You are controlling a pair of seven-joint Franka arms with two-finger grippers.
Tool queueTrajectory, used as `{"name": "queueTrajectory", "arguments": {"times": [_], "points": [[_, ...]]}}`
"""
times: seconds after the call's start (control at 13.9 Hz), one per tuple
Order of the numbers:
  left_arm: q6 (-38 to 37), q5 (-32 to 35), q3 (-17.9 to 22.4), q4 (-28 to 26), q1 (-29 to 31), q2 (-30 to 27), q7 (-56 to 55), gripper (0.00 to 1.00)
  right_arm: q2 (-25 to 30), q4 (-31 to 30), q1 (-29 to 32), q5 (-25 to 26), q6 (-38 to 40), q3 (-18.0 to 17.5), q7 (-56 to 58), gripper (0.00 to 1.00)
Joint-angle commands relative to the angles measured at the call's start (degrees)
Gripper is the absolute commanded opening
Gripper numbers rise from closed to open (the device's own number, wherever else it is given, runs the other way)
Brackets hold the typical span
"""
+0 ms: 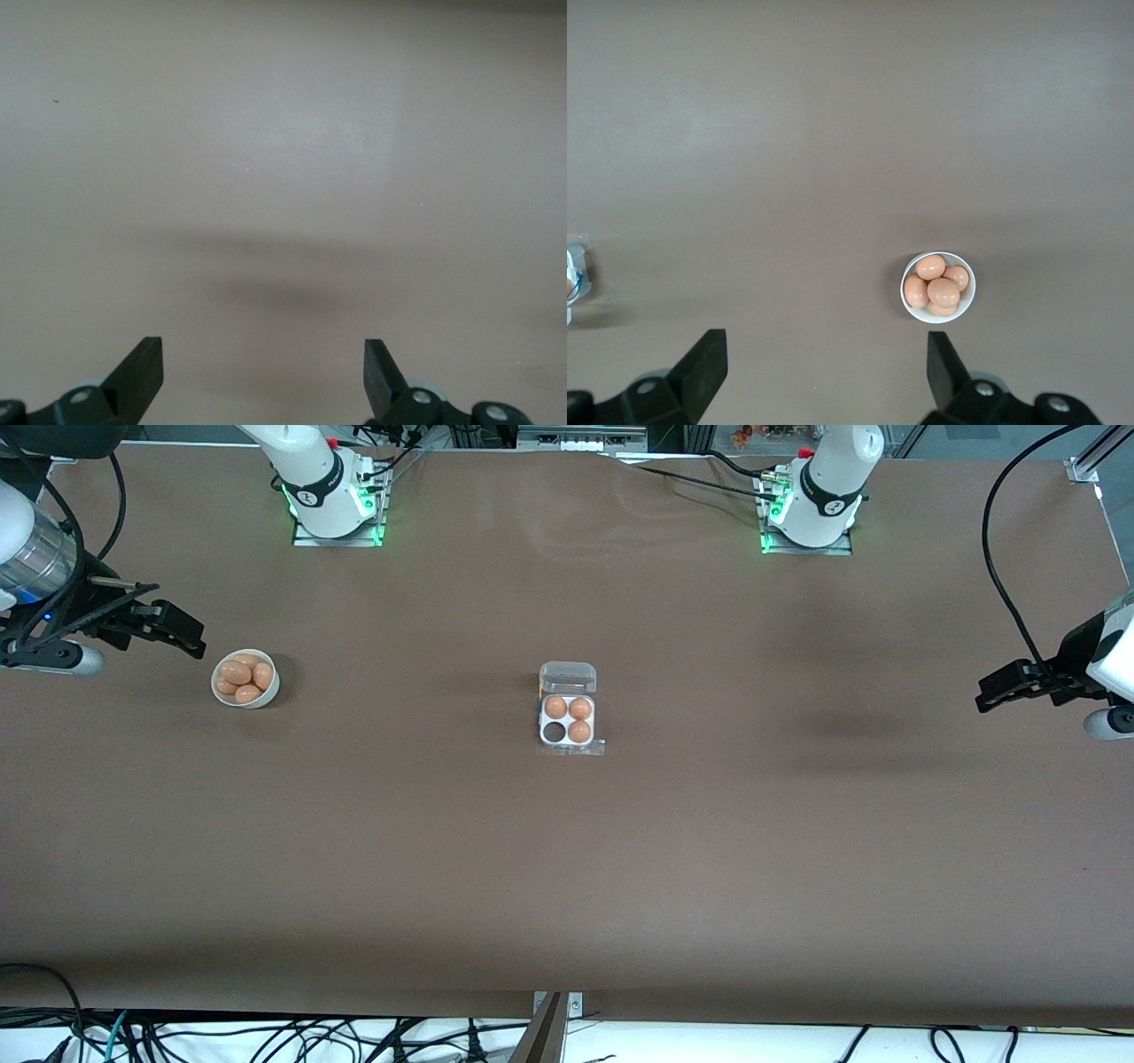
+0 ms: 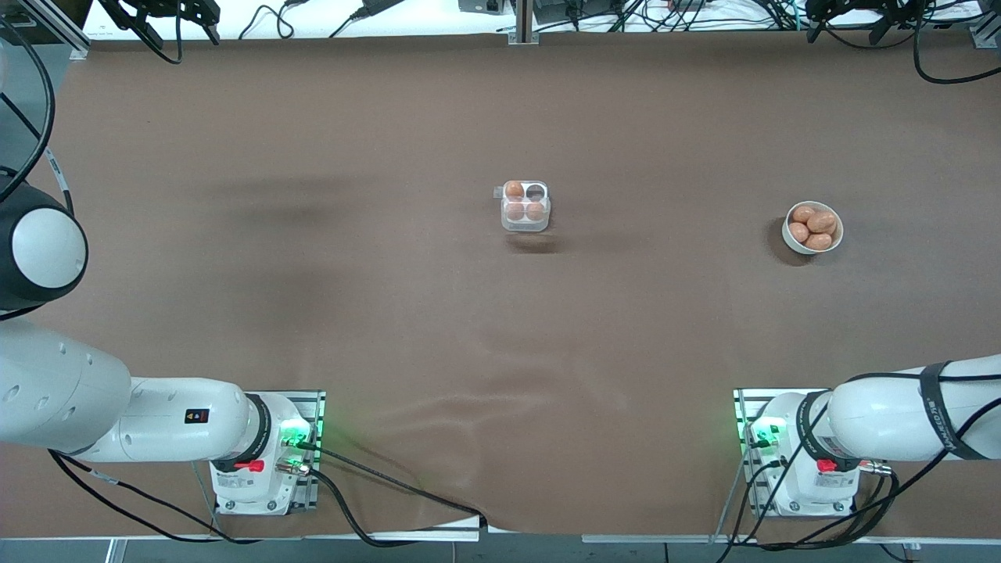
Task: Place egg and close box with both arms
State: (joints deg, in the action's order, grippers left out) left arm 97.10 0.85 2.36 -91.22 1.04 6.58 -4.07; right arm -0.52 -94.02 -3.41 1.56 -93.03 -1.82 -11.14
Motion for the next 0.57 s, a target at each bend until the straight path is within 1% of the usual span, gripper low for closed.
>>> {"name": "queueTrajectory", "arguments": {"times": [0.0,0.5], "points": [[-0.5,0.2,-0.07,1.39,0.19,0.54,0.47,1.0,0.08,0.25,-0.11,-0.42,-0.22,0.15,-1.24,1.0],[-0.5,0.2,-0.07,1.48,0.19,0.54,0.47,1.0,0.08,0.24,-0.19,-0.16,-0.04,0.15,-0.64,1.0]]}}
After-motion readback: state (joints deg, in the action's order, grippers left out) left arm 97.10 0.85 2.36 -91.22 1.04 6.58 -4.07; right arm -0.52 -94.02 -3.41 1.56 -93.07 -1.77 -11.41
